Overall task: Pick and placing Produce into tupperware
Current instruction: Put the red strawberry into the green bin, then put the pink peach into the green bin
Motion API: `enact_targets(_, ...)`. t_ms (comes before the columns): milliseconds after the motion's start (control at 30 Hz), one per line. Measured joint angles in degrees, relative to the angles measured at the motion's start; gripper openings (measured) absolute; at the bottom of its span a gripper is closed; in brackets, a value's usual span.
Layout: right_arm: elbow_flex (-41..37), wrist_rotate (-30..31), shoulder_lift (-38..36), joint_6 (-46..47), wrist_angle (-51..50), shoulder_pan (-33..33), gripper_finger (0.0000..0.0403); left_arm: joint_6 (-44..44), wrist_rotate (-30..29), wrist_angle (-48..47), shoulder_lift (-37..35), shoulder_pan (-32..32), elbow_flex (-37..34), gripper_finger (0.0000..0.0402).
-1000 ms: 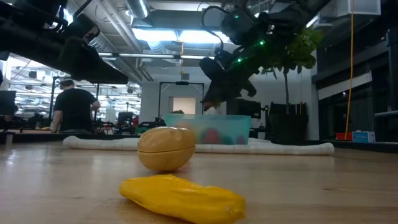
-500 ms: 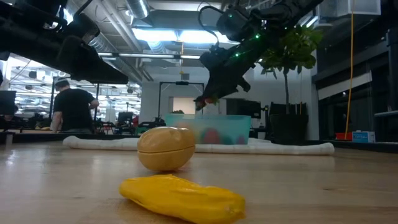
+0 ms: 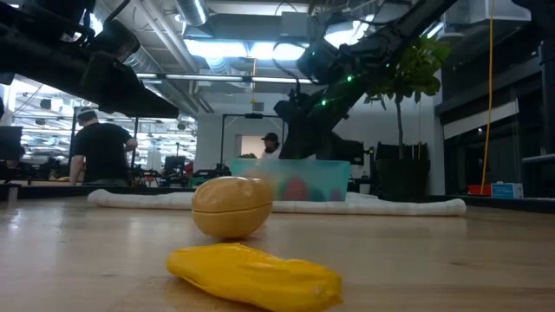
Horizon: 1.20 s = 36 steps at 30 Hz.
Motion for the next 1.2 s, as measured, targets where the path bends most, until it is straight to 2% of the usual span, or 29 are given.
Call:
enact_targets(500,0.0,-0.1,3.4,-1.3,0.4,-0.2,0.0137,0.0,0.0,-0.4,0.0,0.2,0.0,0.0220)
enact_targets(833,0.0,0.0,3.3,-0.8,3.6,-0.2,0.0251,-0.1,0.0,-0.4,0.0,0.2,0.0,0.0220)
enact_targets(1100,-0.1,0.0,-0.6,0.5,2.5,-0.3,0.0273,0.4,0.0,-0.4,0.0,0.1,0.0,0.0220)
enact_targets(1200,-0.2,0.2,-3.8,-2.4,1.7,0.5,0.0274,5.2,4.0,-0.3,0.0,-0.7,0.0,0.0220)
